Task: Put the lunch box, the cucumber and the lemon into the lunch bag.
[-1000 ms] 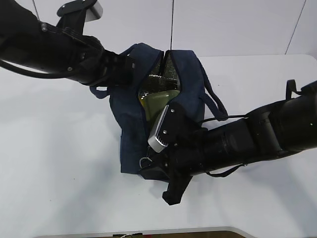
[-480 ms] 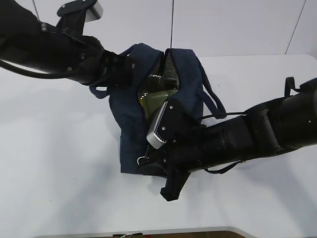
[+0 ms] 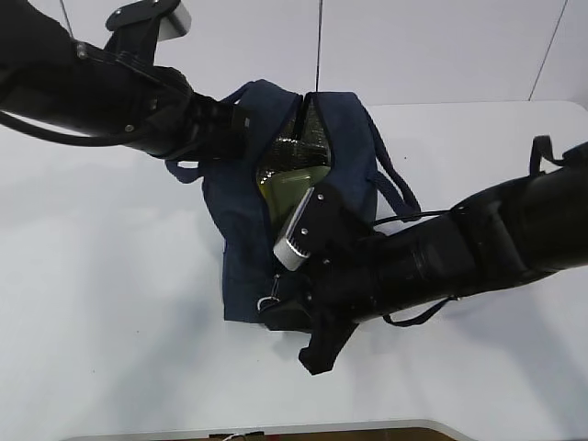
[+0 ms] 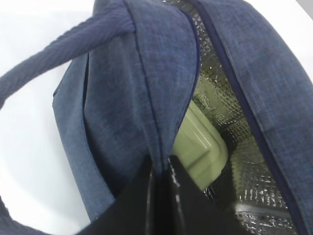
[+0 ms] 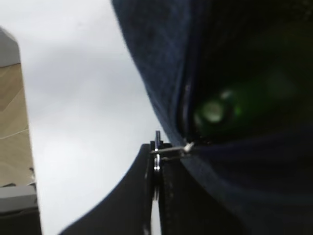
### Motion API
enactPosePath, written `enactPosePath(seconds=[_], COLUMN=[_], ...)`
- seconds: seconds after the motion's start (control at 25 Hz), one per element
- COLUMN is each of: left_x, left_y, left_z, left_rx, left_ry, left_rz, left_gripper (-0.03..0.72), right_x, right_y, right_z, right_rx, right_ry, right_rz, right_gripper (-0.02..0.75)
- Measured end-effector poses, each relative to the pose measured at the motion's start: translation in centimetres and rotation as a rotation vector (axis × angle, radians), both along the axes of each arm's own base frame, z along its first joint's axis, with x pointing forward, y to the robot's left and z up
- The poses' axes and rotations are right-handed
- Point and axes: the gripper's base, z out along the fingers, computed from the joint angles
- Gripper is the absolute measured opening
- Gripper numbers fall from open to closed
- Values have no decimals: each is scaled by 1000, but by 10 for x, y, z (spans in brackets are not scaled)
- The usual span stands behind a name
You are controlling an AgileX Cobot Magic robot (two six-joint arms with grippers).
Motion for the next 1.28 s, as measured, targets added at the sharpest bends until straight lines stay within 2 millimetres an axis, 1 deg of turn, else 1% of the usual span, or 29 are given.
enactPosePath(seconds=[0.28,0.6,0.64,0.72,0.76,0.88,0.96,1.08,1.28], left_x=[0,0,0,0,0,-1,-2,-5,-18], left_y=[0,0,0,0,0,0,0,1,8], left_z=[0,0,0,0,0,-1,-1,7,40], left_rx=[0,1,4,10,11,19,25,21,24], left_ry=[1,4,2,-4,-6,-7,-5,-27,-151], left_rz=[-1,-3,-5,-12,-13,-25,-37,-46,-94], left_gripper=[-15,7,26,97,151,349,455,508,522], right_x=[-10,-16,-17,-18,-18,-18,-18,-19,-19], right_y=[-6,-13,-14,-15,-15,-15,-15,-15,-15], right_z=[16,25,27,29,30,29,29,29,29], right_rx=[-51,-105,-111,-118,-118,-121,-122,-121,-118], right_ry=[67,172,172,170,173,181,183,190,201], right_rz=[7,-62,-64,-64,-67,-72,-71,-72,-79], right_gripper=[5,5,5,5,5,5,5,5,5])
